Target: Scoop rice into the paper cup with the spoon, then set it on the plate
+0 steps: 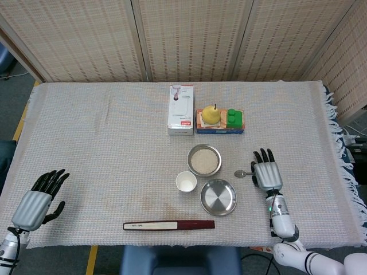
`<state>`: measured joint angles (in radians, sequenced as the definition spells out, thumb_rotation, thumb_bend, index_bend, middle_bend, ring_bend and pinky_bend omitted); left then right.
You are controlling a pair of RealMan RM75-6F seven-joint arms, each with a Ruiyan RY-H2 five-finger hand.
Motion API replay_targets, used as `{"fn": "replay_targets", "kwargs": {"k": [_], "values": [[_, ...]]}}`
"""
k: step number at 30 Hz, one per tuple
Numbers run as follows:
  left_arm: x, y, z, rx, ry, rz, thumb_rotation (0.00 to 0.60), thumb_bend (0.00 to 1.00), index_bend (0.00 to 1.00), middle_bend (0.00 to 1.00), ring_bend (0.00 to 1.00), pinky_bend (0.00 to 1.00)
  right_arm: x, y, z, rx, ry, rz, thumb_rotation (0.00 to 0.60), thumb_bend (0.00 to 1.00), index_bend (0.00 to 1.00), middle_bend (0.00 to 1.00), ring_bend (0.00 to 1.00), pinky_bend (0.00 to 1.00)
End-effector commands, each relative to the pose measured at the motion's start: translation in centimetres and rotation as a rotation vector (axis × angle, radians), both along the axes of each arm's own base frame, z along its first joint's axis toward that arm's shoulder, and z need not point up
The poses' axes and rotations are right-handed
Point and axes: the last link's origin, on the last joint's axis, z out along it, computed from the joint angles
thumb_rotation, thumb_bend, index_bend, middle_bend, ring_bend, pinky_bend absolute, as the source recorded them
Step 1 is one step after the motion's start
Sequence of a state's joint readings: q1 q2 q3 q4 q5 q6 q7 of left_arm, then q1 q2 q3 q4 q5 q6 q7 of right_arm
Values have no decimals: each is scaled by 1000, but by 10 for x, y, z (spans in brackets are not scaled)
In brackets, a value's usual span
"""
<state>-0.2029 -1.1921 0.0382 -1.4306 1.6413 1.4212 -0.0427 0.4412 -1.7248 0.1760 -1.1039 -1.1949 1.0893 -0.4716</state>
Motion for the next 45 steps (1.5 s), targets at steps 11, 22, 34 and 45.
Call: {"fn": "replay_targets", "kwargs": {"k": [11,22,34,45], "values": [[0,0,0,-2,-1,-1,600,445,0,0,0,101,1,-2,-6,11,-2,0,600,308,531,146,0,0],[1,-1,0,-4,-2,-7,600,445,0,0,0,101,0,0,-7,12,4,1,600,311,580,200,0,0],[0,-2,1,-2,-2,-1,600,446,0,0,0,102,1,1,-8,0,12,32,600,330,687,365,56,37],[0,-1,0,-3,1,11,600,447,0,0,0,102,6,-2,-12,-54,11,59,600,362,913,549,205,132]]}}
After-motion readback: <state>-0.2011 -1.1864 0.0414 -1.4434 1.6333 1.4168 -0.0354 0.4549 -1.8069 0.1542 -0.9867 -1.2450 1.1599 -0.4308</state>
